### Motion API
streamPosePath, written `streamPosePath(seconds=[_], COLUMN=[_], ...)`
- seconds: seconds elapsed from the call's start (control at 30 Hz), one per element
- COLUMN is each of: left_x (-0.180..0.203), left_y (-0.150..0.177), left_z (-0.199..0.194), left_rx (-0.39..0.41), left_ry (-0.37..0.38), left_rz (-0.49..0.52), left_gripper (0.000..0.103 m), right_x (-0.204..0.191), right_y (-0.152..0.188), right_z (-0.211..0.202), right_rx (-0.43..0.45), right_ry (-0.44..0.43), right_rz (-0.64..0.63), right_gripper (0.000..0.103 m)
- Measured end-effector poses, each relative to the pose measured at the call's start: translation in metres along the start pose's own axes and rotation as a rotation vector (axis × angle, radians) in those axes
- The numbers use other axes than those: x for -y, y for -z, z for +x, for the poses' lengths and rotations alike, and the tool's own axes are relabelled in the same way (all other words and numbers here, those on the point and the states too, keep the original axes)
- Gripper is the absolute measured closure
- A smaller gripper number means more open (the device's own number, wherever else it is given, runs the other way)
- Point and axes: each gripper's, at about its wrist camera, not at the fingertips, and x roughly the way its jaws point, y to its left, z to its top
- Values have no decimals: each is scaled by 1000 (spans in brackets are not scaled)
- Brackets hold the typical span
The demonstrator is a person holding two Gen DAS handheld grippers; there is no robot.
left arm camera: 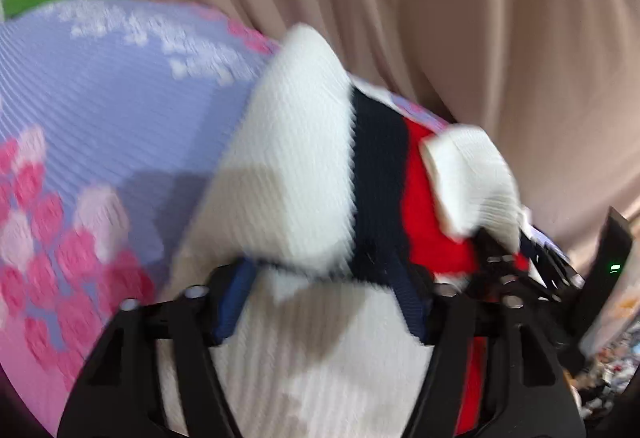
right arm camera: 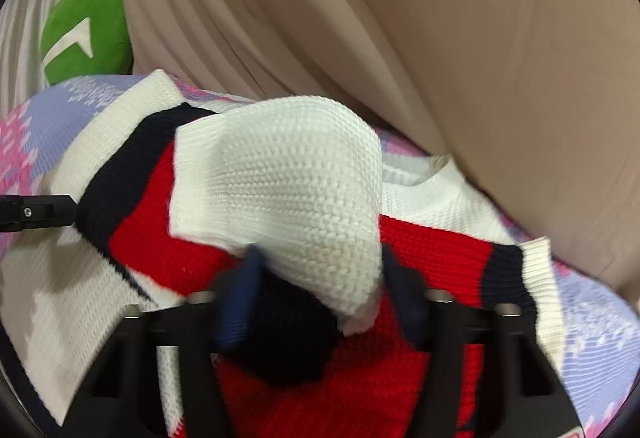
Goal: Fold small clothes
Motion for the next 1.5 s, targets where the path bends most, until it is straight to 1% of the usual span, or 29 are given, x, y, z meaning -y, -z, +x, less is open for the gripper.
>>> streamPosePath(seconds=[0.07, 0.13, 0.2, 0.27, 0.3, 0.33, 0.37, 0.43, 0.5, 0.53, 0.7, 0.73, 0.77, 0.83, 0.87, 0.93, 0.97, 1.03, 1.07, 1.1, 1.17, 1.2, 1.23, 1.33, 1.37, 1.4, 1.43, 1.47, 1.5], left_x=[-1, -7, -10, -11, -7, -4, -1, 6, 2, -8, -13, -11, -12, -13, -11, -7, -4, -1, 1, 2, 4, 3, 1, 5, 7, 7, 9, 10, 10], left_y=[-4, -3, 3, 10, 12, 15, 18, 22, 23, 25, 11, 8, 6, 4, 2, -1, -2, -2, -1, 0, 6, 8, 12, 19, 20, 22, 24, 26, 29], left_z=[-2, -6, -4, -1, 1, 2, 1, 4, 2, -12, -12, -9, -6, -2, -6, -22, -31, -46, -46, -40, -20, -12, -5, -8, -9, -10, -11, -11, -11], left_rx=[36, 59, 50, 44, 60, 69, 75, 79, 79, 80, 91, 84, 74, 64, 77, 136, 175, 231, 225, 205, 153, 122, 102, 142, 147, 153, 158, 159, 162], left_ry=[-62, -72, -53, -84, -91, -102, -108, -109, -87, -74, -47, -54, -60, -76, -80, -70, -73, -86, -90, -107, -149, -152, -159, -197, -201, -204, -206, -210, -212], left_rz=[-3, -19, -11, 8, 20, 30, 40, 47, 24, 11, -27, -26, -30, -56, -61, -56, -48, -39, -31, -14, 18, 20, 10, 41, 47, 47, 48, 52, 55], left_gripper=[74, 77, 76, 76, 76, 76, 76, 75, 74, 74, 72, 72, 72, 78, 90, 93, 93, 93, 93, 93, 93, 93, 93, 93, 93, 93, 93, 93, 93], right_x=[29, 81, 119, 138, 147, 154, 158, 160, 158, 159, 174, 177, 181, 176, 171, 160, 155, 160, 169, 175, 185, 187, 187, 181, 180, 179, 181, 183, 188], right_y=[-2, 15, 41, 67, 80, 87, 88, 85, 82, 80, 76, 79, 77, 62, 49, 30, 24, 27, 33, 38, 54, 67, 72, 67, 66, 67, 69, 77, 79], right_z=[-23, -47, -40, -16, -12, -18, -26, -54, -75, -79, -49, -37, -28, -27, -41, -83, -113, -135, -124, -102, -41, -19, -25, -65, -71, -63, -46, -19, -23], right_rx=[71, 138, 106, -21, -15, 12, 25, 97, 138, 141, 91, 64, 40, 28, 71, 241, 354, 454, 416, 328, 69, -2, 43, 192, 221, 196, 123, 10, 58], right_ry=[-110, -294, -397, -319, -357, -399, -399, -324, -271, -259, -247, -239, -203, -123, -146, -237, -291, -355, -339, -278, -95, -66, -97, -203, -202, -163, -117, -80, -118], right_rz=[160, 415, 597, 641, 666, 706, 720, 677, 625, 613, 684, 712, 725, 681, 653, 588, 544, 536, 566, 586, 592, 609, 630, 624, 609, 590, 577, 569, 596], right_gripper=[90, 90, 86, 79, 83, 80, 76, 56, 41, 37, 36, 39, 46, 96, 95, 96, 96, 97, 97, 97, 97, 97, 97, 97, 97, 97, 97, 97, 99])
